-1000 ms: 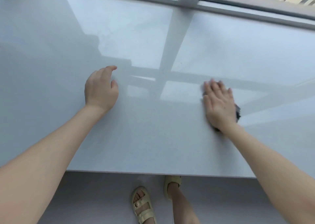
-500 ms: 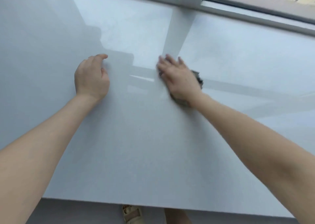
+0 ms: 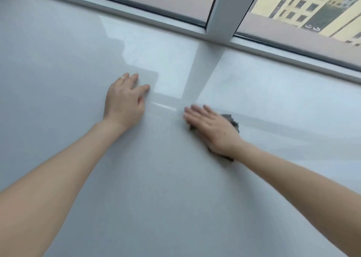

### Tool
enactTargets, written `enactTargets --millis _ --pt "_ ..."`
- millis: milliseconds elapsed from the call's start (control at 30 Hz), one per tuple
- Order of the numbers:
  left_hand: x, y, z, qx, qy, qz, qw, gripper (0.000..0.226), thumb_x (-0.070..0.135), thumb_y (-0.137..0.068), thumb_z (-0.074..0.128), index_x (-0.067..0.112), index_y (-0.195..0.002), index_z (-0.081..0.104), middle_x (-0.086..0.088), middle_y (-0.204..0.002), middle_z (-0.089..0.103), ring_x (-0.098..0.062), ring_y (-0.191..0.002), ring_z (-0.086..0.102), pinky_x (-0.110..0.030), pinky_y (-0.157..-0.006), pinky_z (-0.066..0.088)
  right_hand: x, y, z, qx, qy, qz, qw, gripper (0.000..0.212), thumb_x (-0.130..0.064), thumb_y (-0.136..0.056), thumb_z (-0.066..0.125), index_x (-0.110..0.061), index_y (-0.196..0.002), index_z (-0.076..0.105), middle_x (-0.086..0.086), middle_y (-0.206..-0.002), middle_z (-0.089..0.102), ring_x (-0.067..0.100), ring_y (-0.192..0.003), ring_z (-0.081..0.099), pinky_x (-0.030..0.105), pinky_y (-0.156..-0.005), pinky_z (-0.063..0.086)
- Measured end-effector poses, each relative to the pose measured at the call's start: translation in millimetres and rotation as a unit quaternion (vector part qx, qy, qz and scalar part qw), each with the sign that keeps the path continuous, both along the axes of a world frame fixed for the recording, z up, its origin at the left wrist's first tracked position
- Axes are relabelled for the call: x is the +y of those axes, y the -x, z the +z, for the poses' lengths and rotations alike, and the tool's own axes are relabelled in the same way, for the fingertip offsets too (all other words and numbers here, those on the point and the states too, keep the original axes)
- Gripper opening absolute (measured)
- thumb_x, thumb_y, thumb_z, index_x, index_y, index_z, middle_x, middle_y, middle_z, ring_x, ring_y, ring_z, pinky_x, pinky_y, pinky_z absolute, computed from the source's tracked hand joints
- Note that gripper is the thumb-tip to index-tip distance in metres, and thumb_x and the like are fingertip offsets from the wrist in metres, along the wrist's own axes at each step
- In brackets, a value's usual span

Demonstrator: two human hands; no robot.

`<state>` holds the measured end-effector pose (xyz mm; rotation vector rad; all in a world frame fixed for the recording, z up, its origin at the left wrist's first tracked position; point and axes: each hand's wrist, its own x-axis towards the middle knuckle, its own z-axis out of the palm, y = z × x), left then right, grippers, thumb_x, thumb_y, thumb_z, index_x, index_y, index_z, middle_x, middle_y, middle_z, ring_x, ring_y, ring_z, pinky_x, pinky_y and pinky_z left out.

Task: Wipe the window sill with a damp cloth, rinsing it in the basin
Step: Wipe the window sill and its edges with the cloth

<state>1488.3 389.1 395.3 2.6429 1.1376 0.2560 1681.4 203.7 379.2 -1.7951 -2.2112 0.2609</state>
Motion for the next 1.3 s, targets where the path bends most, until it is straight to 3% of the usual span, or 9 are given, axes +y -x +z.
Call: enactTargets --millis 167,267,433,600,733,833,1000,1167,1300 --pt "15.3 -25.2 -3.3 -0.005 -0.001 -0.003 1.0 0.039 0.014 -0.079 0.043 0.011 -0.108 0.068 -0.028 -0.122 0.057 -0.05 -0.113 0.05 -0.053 -0.094 0.04 66.9 -72.4 -0.8 -0.005 -0.06 -0.266 0.962 0.044 -0.031 -0.093 0.049 -0.01 -0.131 0.041 0.013 -0.147 0.037 0.027 -0.136 0.036 0.049 -0.114 0.023" --pt "23.4 -31.0 -8.4 -0.01 -0.019 -0.008 1.0 0.045 0.023 -0.082 0.034 0.009 -0.11 0.065 -0.025 -0.119 0.059 -0.047 -0.11 0.053 -0.052 -0.092 0.042 47.4 -46.6 -3.8 0.025 -0.115 -0.396 0.911 0.041 -0.029 -0.091 0.056 -0.01 -0.127 0.055 0.007 -0.14 0.048 0.029 -0.13 0.044 0.045 -0.105 0.039" --pt "44.0 -42.9 -15.4 -0.072 -0.044 0.025 0.996 0.038 0.015 -0.081 0.036 0.0 -0.102 0.063 -0.019 -0.11 0.064 -0.037 -0.1 0.059 -0.042 -0.089 0.045 97.6 10.1 -15.4 0.021 -0.168 -0.144 0.975 0.027 -0.015 -0.091 0.052 -0.005 -0.111 0.067 0.01 -0.126 0.061 0.034 -0.116 0.057 0.04 -0.098 0.046" --pt "59.1 -49.3 -14.7 -0.083 -0.062 0.109 0.989 0.038 0.007 -0.069 0.036 -0.002 -0.094 0.064 -0.02 -0.1 0.065 -0.037 -0.087 0.059 -0.041 -0.077 0.047 237.1 11.3 -12.3 -0.044 -0.192 -0.165 0.967 0.015 -0.003 -0.078 0.065 -0.004 -0.092 0.07 0.012 -0.113 0.068 0.036 -0.103 0.063 0.046 -0.089 0.05" --pt "60.5 -51.7 -22.0 -0.047 -0.066 0.118 0.99 0.046 0.011 -0.071 0.031 0.001 -0.105 0.06 -0.019 -0.112 0.061 -0.037 -0.101 0.056 -0.049 -0.093 0.042 291.7 4.3 -7.3 -0.082 -0.222 -0.137 0.962 0.014 0.0 -0.062 0.068 -0.01 -0.071 0.072 0.002 -0.087 0.073 0.023 -0.076 0.068 0.028 -0.06 0.052" --pt "61.8 -53.0 -21.2 -0.018 -0.057 0.123 0.991 0.049 0.015 -0.074 0.029 0.005 -0.113 0.057 -0.017 -0.122 0.057 -0.035 -0.115 0.052 -0.053 -0.1 0.034 288.4 -11.6 -8.5 -0.029 -0.199 -0.111 0.973 0.018 0.0 -0.068 0.068 -0.012 -0.079 0.074 0.0 -0.092 0.074 0.021 -0.086 0.07 0.027 -0.064 0.056" --pt "62.2 -53.7 -20.9 0.007 -0.035 0.121 0.992 0.05 0.027 -0.084 0.026 0.007 -0.121 0.054 -0.016 -0.131 0.053 -0.033 -0.124 0.046 -0.052 -0.105 0.029 166.6 -88.4 -0.7 -0.038 -0.15 -0.23 0.961 0.026 -0.005 -0.087 0.052 -0.009 -0.103 0.071 0.005 -0.115 0.068 0.024 -0.109 0.063 0.028 -0.093 0.046" --pt "59.5 -56.0 -22.3 0.024 -0.031 0.125 0.991 0.05 0.026 -0.088 0.026 0.007 -0.129 0.047 -0.016 -0.139 0.045 -0.032 -0.131 0.036 -0.052 -0.108 0.019 111.7 -97.1 -1.5 -0.04 -0.127 -0.556 0.82 0.039 -0.002 -0.081 0.043 -0.003 -0.112 0.066 0.012 -0.125 0.061 0.03 -0.122 0.053 0.026 -0.099 0.034" --pt "59.3 -56.8 -23.7 0.026 -0.037 0.122 0.991 0.047 0.023 -0.088 0.032 0.004 -0.128 0.046 -0.018 -0.138 0.044 -0.035 -0.13 0.036 -0.053 -0.107 0.018 198.8 -3.1 -12.8 -0.009 -0.139 -0.434 0.89 0.037 0.005 -0.067 0.053 0.0 -0.1 0.069 0.017 -0.111 0.068 0.035 -0.107 0.063 0.037 -0.088 0.051"
